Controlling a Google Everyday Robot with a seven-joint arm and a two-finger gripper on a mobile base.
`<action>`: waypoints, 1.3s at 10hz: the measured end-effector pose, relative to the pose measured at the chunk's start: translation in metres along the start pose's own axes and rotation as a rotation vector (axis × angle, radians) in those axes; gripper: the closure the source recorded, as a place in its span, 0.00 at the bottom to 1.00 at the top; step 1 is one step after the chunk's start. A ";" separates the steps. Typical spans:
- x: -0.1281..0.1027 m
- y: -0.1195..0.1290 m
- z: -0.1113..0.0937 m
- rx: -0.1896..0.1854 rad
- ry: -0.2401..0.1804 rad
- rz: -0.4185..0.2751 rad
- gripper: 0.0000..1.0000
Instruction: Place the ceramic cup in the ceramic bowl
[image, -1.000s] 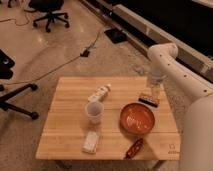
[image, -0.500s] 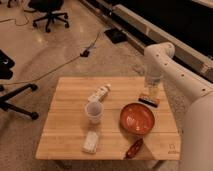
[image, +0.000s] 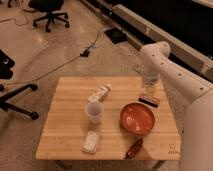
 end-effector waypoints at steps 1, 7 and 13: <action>-0.010 0.000 -0.003 0.000 0.000 -0.005 0.41; -0.058 0.009 -0.017 -0.004 0.030 -0.049 0.41; -0.112 0.037 -0.034 -0.011 0.062 -0.118 0.41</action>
